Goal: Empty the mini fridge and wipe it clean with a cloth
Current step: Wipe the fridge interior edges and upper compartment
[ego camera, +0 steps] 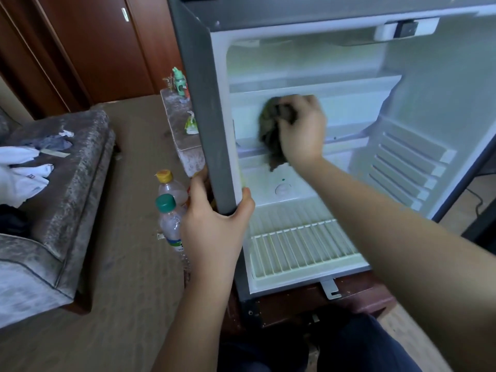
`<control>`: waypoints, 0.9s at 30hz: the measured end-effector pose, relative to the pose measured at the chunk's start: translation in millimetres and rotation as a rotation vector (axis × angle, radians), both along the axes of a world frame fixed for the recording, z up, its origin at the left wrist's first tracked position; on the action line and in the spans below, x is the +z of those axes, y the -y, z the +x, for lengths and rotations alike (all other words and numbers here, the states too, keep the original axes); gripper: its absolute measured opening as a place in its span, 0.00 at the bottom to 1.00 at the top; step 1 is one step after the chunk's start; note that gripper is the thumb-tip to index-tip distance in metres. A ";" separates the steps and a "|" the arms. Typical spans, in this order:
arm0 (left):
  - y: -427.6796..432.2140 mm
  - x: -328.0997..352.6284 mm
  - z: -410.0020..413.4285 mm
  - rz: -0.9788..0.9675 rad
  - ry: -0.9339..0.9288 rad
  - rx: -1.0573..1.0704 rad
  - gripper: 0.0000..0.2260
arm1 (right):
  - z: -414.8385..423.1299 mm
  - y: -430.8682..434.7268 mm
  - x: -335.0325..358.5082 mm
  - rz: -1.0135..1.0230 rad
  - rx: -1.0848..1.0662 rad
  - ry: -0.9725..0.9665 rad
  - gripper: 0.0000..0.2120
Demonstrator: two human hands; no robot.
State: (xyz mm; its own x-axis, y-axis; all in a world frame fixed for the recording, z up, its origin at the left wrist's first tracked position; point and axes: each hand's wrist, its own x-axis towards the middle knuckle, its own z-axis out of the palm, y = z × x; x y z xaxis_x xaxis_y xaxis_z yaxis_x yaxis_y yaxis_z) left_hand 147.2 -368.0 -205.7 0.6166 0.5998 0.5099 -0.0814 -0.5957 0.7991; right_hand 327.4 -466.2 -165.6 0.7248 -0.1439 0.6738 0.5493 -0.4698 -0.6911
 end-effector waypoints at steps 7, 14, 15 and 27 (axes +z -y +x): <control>2.2 2.0 -2.5 -0.019 -0.034 -0.018 0.20 | -13.0 -38.8 -10.8 -0.283 0.226 0.095 0.13; 1.6 -3.6 -0.1 -0.003 -0.002 -0.029 0.20 | 4.2 51.7 -21.9 -0.234 0.050 -0.077 0.14; 1.7 -4.0 0.0 -0.002 0.006 -0.033 0.20 | 9.8 68.4 -22.0 -0.186 -0.024 -0.112 0.15; 15.3 -33.2 0.4 -0.098 0.209 -0.121 0.23 | 26.5 104.9 -42.1 0.262 -0.295 -0.217 0.25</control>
State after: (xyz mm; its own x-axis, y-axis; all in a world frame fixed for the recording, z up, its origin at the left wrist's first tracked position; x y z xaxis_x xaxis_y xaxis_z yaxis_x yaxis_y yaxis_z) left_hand 147.6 -383.2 -238.9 0.5739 0.5812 0.5769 -0.3166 -0.4921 0.8109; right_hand 353.8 -571.1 -207.7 0.7477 -0.5108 0.4242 0.2476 -0.3784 -0.8919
